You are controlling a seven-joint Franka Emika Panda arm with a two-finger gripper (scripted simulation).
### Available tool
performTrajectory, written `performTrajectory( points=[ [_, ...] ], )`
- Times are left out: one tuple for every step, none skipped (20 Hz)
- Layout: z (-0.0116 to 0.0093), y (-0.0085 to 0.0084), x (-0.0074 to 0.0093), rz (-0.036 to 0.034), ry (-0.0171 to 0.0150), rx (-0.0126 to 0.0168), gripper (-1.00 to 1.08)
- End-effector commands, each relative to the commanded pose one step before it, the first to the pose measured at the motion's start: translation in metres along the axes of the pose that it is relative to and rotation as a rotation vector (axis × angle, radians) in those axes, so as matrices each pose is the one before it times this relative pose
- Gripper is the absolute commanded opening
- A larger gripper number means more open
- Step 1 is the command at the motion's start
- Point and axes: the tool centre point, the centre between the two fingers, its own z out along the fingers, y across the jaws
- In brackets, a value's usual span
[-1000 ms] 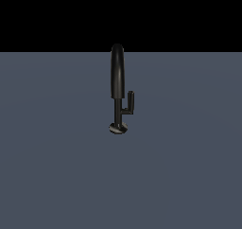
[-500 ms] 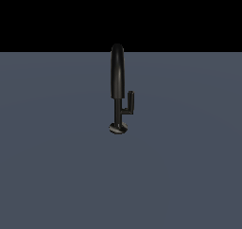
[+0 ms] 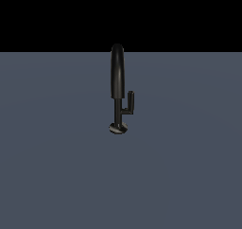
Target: Turn on the faucet by rotating a designated handle.
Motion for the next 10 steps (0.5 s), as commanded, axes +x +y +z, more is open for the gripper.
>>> performTrajectory(
  points=[
    [0.0024,-0.00161,0.01502,0.03721,-0.03825,0.03617,-1.0],
    [0.00092,-0.00068,0.00596,0.01474,-0.0154,0.01454,-1.0],
    [0.00092,-0.00068,0.00599,0.0148,-0.01548,0.01464,-1.0],
    [0.00093,-0.00068,0.00603,0.01487,-0.01558,0.01474,-1.0],
    [0.00093,-0.00069,0.00606,0.01494,-0.01568,0.01485,-1.0],
    [0.00093,-0.00069,0.0061,0.01502,-0.01578,0.01496,-1.0],
    [0.00093,-0.0007,0.00612,0.01508,-0.01586,0.01505,-1.0],
    [0.00093,-0.0007,0.00616,0.01515,-0.01597,0.01516,-1.0],
    [0.00093,-0.0007,0.00619,0.01523,-0.01607,0.01527,-1.0],
    [0.00094,-0.0007,0.00623,0.01531,-0.01618,0.01539,-1.0]
  ],
)
